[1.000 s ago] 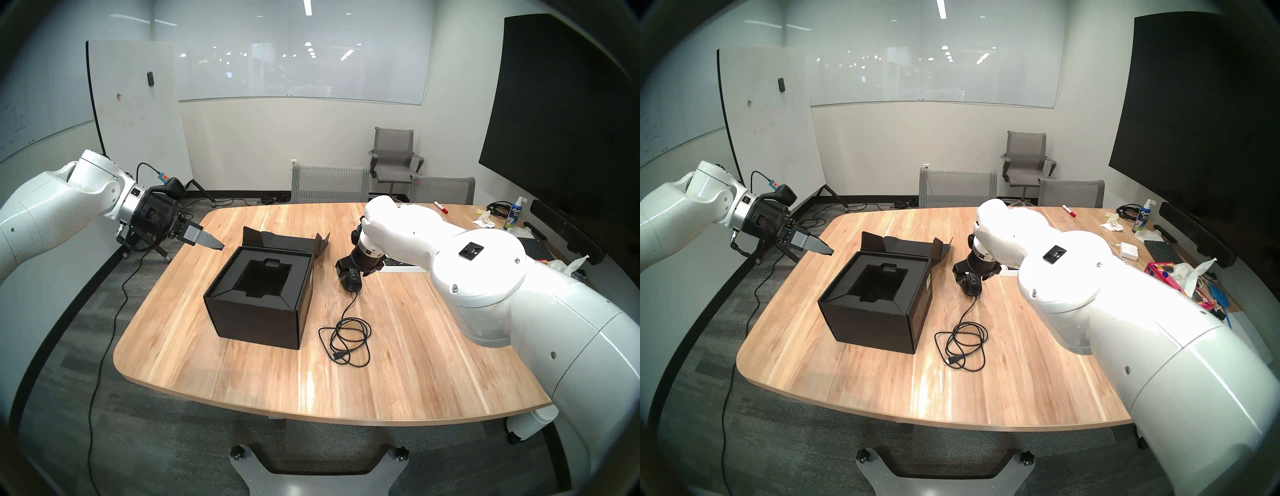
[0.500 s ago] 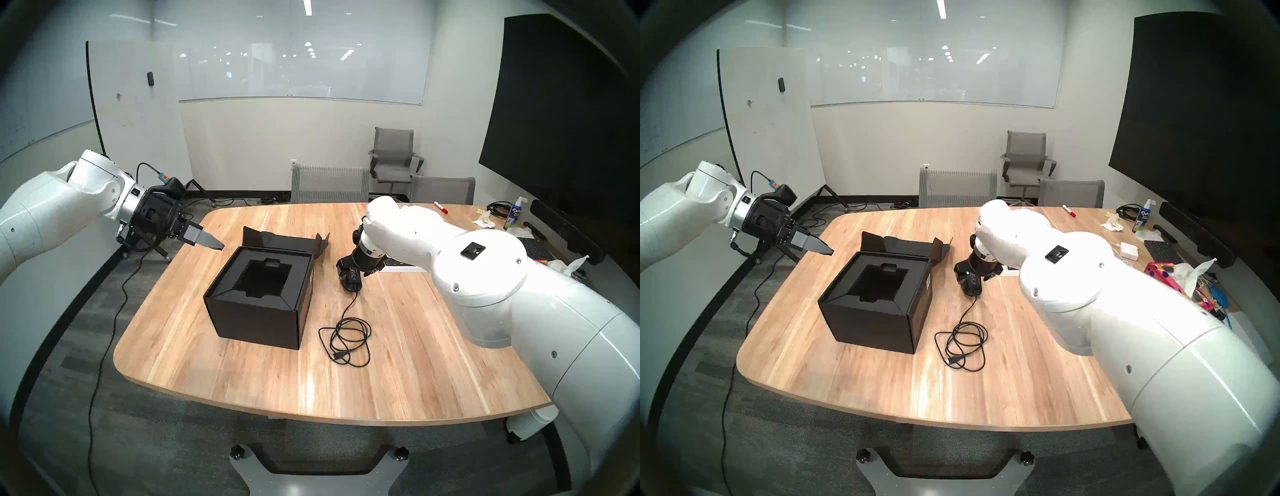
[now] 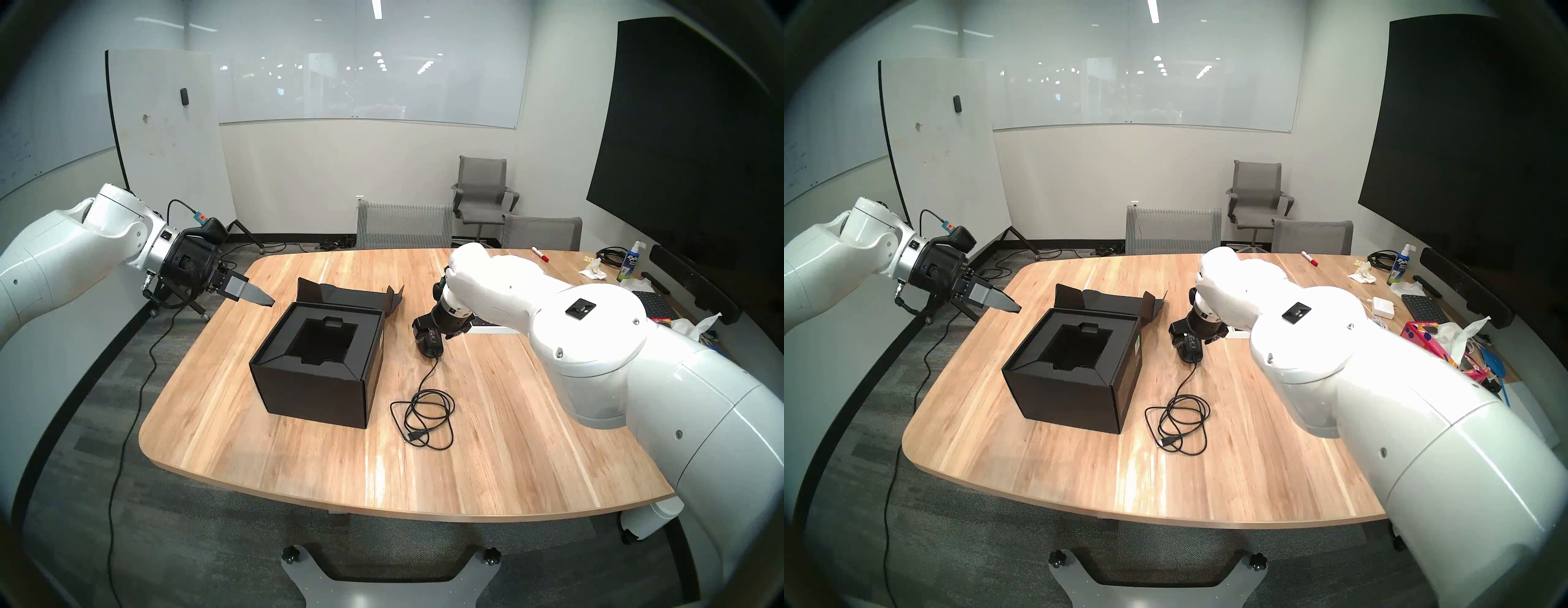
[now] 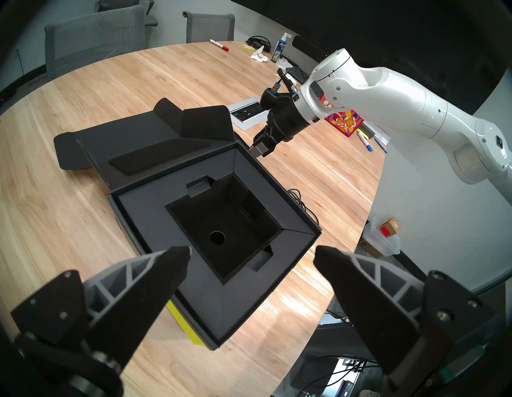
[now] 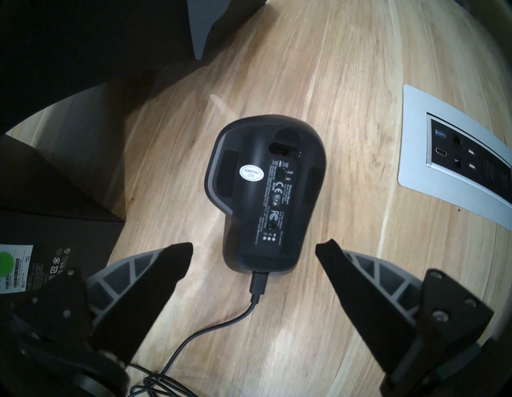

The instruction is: Open the box and place the mouse inside

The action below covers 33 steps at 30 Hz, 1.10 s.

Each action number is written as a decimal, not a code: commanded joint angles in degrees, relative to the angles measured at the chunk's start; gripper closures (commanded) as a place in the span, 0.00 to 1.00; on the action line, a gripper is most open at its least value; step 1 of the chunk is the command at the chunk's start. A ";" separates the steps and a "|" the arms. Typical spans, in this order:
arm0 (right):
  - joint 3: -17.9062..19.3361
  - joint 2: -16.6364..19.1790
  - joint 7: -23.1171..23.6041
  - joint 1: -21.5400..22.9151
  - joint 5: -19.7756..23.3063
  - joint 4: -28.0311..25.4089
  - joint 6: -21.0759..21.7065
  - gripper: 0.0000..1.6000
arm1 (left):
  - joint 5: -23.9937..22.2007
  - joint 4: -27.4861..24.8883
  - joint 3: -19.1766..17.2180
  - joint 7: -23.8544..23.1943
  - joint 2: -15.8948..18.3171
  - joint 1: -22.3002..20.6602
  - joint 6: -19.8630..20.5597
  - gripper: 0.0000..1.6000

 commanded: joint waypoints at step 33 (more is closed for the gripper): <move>2.47 1.10 0.76 -0.23 0.36 0.25 -4.31 0.00 | -0.35 -0.05 -0.74 -1.21 -0.03 -1.18 -0.12 0.00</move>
